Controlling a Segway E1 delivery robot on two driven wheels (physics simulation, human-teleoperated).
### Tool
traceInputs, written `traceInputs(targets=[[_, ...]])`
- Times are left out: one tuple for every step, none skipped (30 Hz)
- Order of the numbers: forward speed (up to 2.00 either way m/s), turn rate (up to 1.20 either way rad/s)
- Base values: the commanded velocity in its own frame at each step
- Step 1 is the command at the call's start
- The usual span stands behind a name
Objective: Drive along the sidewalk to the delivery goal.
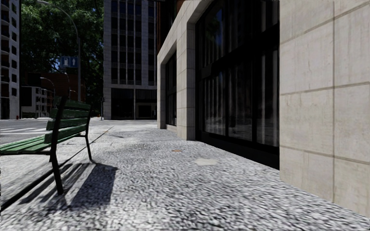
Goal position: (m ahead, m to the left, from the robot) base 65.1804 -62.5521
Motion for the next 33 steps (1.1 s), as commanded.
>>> traceInputs(targets=[[2.00,0.25],[2.00,0.30],[2.00,0.34],[2.00,0.34],[2.00,0.36],[2.00,0.39],[2.00,0.40],[2.00,0.43],[2.00,0.43],[2.00,0.44],[2.00,0.44],[2.00,0.44],[2.00,0.44],[2.00,0.44],[2.00,0.44],[2.00,0.44],[2.00,0.44],[2.00,0.44],[2.00,0.44],[2.00,0.44],[2.00,0.44],[2.00,0.44],[2.00,0.44],[2.00,0.44],[2.00,0.44],[2.00,0.44],[2.00,0.35],[2.00,0.00],[2.00,0.00],[2.00,0.00],[2.00,0.00],[2.00,0.00],[2.00,0.00]])
